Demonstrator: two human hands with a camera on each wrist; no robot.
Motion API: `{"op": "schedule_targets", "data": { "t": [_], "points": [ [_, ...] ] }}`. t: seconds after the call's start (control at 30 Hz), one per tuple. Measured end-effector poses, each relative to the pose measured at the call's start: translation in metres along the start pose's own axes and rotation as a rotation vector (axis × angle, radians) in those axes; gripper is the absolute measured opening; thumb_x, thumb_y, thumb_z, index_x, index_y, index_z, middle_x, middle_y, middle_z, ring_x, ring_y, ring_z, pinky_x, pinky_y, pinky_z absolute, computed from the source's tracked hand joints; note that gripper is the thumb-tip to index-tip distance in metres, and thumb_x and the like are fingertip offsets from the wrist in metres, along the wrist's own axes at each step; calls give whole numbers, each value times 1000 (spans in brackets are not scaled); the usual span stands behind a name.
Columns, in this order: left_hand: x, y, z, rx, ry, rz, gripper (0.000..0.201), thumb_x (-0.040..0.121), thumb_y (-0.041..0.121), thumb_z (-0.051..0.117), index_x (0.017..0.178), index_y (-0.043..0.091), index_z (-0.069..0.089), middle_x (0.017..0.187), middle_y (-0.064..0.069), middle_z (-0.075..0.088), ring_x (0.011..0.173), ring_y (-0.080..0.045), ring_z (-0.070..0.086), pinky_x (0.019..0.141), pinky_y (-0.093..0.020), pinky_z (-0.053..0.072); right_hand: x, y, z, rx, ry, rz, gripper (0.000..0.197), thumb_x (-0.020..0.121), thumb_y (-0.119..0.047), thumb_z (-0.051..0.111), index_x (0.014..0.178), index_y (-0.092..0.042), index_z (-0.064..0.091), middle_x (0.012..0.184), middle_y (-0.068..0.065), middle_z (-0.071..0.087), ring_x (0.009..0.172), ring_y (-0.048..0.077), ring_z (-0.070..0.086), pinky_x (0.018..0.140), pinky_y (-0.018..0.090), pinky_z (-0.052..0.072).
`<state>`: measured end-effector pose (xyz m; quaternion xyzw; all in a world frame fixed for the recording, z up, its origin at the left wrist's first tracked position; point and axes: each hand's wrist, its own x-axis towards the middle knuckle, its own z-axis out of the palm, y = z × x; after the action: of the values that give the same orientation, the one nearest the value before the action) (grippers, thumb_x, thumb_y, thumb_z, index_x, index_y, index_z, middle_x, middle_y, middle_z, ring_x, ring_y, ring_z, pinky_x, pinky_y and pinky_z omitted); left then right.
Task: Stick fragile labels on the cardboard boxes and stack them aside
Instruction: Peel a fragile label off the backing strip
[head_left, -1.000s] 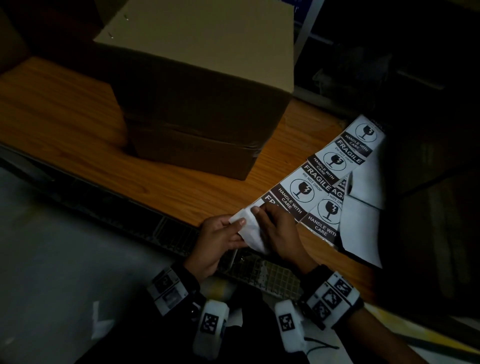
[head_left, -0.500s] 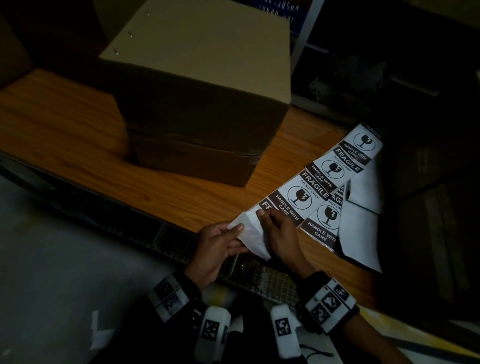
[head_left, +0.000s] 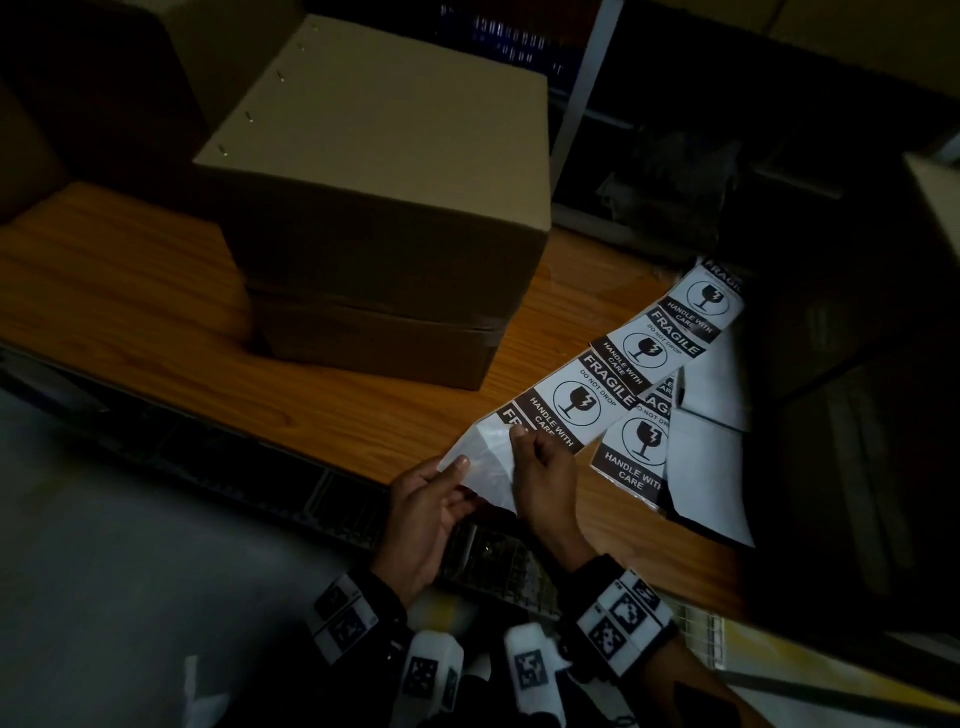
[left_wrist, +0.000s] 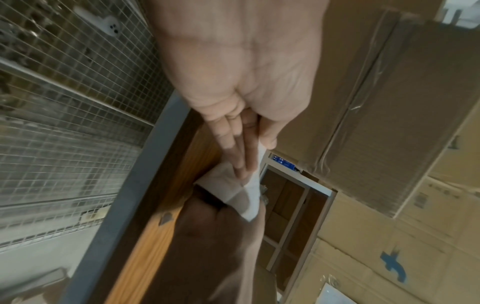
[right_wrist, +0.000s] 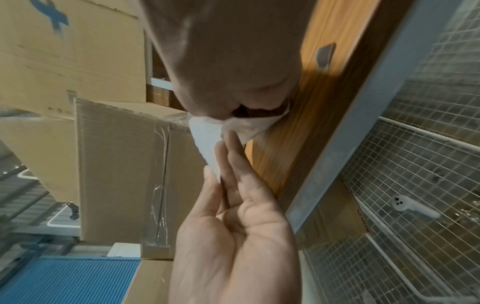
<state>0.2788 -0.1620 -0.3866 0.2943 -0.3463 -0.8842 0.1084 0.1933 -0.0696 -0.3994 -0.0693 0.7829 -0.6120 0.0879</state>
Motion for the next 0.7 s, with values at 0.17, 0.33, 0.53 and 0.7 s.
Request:
{"op": "schedule_targets", "data": {
  "t": [0.17, 0.33, 0.53, 0.7],
  "points": [
    [-1, -3, 0, -39, 13, 14, 24, 94, 6, 54, 115, 1, 64, 111, -17, 71, 98, -28, 70, 69, -31, 58, -4, 1, 2, 4, 72, -3, 38, 101, -26, 52, 64, -16, 46, 58, -1, 44, 58, 12, 43, 56, 30, 35],
    [-4, -1, 7, 169, -20, -80, 36, 84, 32, 66, 112, 9, 66, 102, -14, 74, 91, -27, 71, 70, -34, 54, 7, -3, -10, -188, 107, -39, 39, 100, -32, 50, 64, -19, 49, 56, -5, 48, 53, 8, 45, 52, 28, 34],
    [7, 1, 20, 387, -146, -79, 26, 94, 7, 59, 118, 15, 63, 104, -7, 75, 94, -27, 72, 79, -45, 58, 13, -2, -14, -343, 67, -66, 31, 96, -45, 53, 82, -19, 65, 71, -2, 66, 66, 13, 63, 61, 36, 52],
    [14, 2, 11, 326, -144, -120, 32, 94, 1, 56, 124, 12, 59, 113, -8, 72, 103, -28, 69, 88, -47, 55, 20, -20, -34, 245, -276, 405, 59, 84, -51, 69, 92, 7, 68, 88, 29, 68, 73, 31, 64, 66, 38, 50]
  ]
}}
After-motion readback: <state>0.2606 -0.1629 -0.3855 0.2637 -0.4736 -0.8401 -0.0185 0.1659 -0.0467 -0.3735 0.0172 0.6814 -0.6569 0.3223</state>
